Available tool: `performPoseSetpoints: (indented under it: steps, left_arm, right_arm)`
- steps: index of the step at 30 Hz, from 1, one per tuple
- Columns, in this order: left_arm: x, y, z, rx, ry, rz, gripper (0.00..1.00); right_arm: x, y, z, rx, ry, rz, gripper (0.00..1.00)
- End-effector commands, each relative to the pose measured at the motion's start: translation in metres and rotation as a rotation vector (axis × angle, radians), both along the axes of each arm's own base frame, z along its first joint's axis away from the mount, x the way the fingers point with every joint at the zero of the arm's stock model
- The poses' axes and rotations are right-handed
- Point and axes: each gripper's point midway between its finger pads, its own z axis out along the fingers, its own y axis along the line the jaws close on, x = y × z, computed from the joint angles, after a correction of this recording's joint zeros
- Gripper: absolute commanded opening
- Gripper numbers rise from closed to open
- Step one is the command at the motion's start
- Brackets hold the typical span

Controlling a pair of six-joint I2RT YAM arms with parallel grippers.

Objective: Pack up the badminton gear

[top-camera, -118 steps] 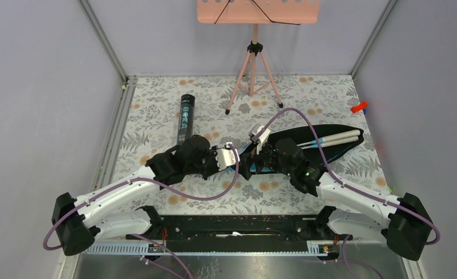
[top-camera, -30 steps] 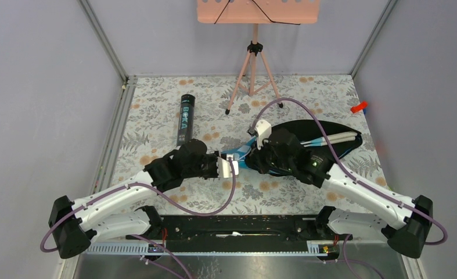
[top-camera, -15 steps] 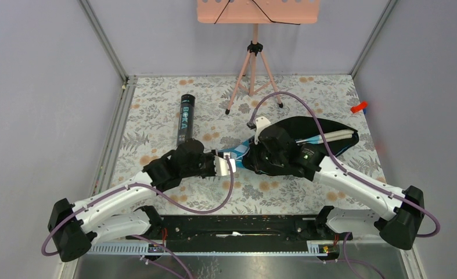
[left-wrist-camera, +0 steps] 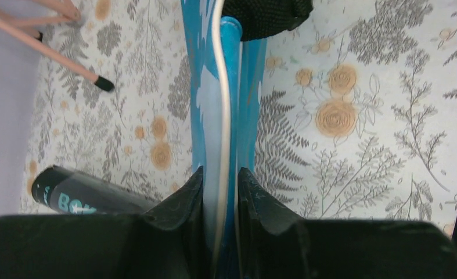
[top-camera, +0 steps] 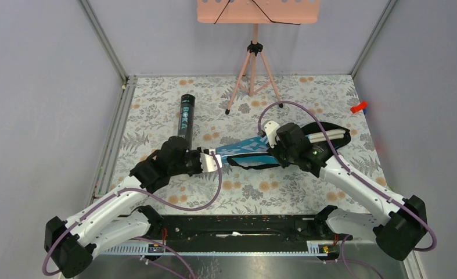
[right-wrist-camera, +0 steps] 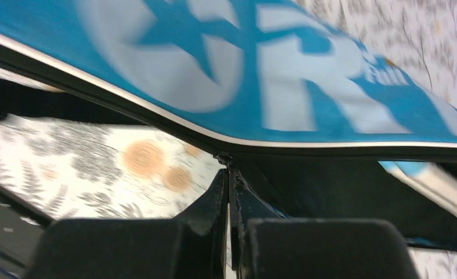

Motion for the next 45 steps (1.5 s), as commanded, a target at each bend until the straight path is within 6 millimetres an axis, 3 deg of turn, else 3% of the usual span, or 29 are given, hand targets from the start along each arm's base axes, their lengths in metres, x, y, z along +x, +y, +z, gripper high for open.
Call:
performPoseSetpoints:
  steps: [1, 5, 14, 24, 32, 37, 41, 45]
  left_arm:
    - [0.008, 0.055, -0.027, 0.176, 0.022, 0.165, 0.00]
    - [0.006, 0.057, -0.029, 0.178, 0.033, 0.162, 0.00]
    - [0.003, 0.062, -0.026, 0.174, 0.030, 0.165, 0.00]
    - [0.001, 0.068, -0.026, 0.199, 0.031, 0.156, 0.00]
    - [-0.008, 0.072, -0.037, 0.254, 0.064, 0.094, 0.00]
    - [-0.009, 0.075, -0.035, 0.272, 0.058, 0.070, 0.00]
    - [-0.016, 0.073, -0.032, 0.260, 0.070, 0.023, 0.00]
    - [-0.018, 0.071, -0.027, 0.234, 0.053, 0.007, 0.00]
  right_arm:
    - [-0.001, -0.090, -0.029, -0.318, 0.071, -0.137, 0.00]
    - [0.013, -0.115, -0.036, -0.362, 0.098, -0.247, 0.00]
    - [0.060, -0.200, -0.056, -0.489, 0.191, -0.615, 0.00]
    - [0.111, -0.289, -0.051, -0.481, 0.158, -0.906, 0.00]
    - [0.109, -0.368, -0.059, -0.513, 0.171, -1.108, 0.00]
    - [0.125, -0.395, -0.077, -0.350, 0.079, -1.108, 0.00]
    - [0.140, -0.404, -0.098, -0.305, 0.016, -0.959, 0.00]
    - [0.145, -0.413, -0.115, -0.281, 0.023, -0.914, 0.00]
